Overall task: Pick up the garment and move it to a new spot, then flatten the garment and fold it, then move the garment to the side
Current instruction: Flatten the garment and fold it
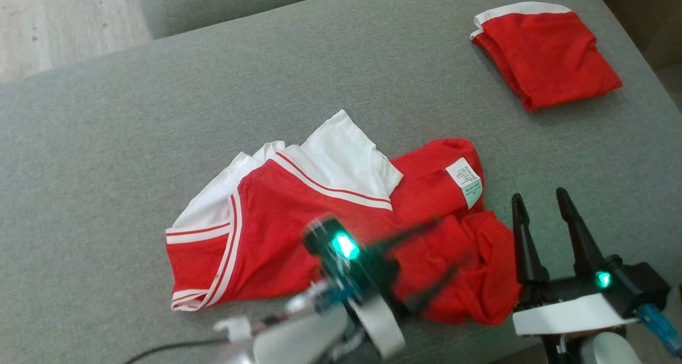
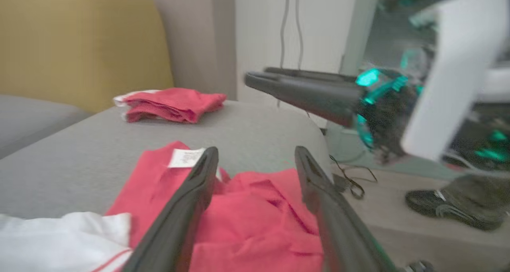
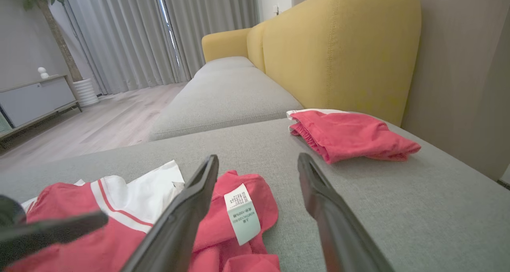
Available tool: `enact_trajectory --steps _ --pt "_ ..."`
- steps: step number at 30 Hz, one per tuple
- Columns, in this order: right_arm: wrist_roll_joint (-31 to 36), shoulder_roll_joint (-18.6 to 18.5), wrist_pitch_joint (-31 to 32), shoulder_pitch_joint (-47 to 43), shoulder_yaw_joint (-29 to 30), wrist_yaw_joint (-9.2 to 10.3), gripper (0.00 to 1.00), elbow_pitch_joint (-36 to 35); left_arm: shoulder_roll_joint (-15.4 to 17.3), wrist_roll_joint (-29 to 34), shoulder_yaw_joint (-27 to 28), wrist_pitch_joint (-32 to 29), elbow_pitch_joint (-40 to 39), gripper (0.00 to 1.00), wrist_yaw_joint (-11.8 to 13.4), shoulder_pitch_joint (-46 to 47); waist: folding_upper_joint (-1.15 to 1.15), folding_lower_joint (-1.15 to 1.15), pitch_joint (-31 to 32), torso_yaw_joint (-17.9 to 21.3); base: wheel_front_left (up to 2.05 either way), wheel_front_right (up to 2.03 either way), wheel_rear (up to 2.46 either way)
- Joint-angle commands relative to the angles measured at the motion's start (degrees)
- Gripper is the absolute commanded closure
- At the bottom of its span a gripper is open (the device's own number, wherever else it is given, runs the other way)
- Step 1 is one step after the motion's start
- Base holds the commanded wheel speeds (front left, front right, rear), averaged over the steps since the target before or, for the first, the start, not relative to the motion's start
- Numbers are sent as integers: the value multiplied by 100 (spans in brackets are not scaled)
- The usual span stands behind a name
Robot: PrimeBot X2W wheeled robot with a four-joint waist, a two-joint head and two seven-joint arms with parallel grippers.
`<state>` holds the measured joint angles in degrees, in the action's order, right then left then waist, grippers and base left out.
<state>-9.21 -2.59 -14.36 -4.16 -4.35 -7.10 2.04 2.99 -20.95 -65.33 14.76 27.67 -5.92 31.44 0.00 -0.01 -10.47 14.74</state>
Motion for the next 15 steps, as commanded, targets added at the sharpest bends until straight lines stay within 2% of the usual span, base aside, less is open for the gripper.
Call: enact_trajectory --steps 1,3,5,9,11,15 --pt "38 -29 -63 105 -89 -39 0 -204 -8 -117 353 23 -175 0 61 275 0 1 15 -18 0 0 0" --pt "43 -29 -63 105 -49 -39 0 -227 136 -262 663 -27 -147 0 114 517 0 1 22 -57 0 0 0" --pt "50 -29 -63 109 -47 -39 0 -253 418 -392 932 -297 -19 0 105 844 0 1 -23 -82 0 0 0" --pt "32 -29 -63 172 -116 -39 0 -289 1021 -809 1135 -1157 334 0 -101 1615 0 1 -284 -73 0 0 0" --pt "13 -29 -63 246 -150 -39 0 -301 1326 -1037 959 -1595 423 0 -146 2064 0 1 -451 -35 0 0 0" --pt "-35 -29 -63 413 -176 -39 0 -312 1969 -1974 -28 -2248 62 0 -154 2892 0 1 -763 36 0 0 0"
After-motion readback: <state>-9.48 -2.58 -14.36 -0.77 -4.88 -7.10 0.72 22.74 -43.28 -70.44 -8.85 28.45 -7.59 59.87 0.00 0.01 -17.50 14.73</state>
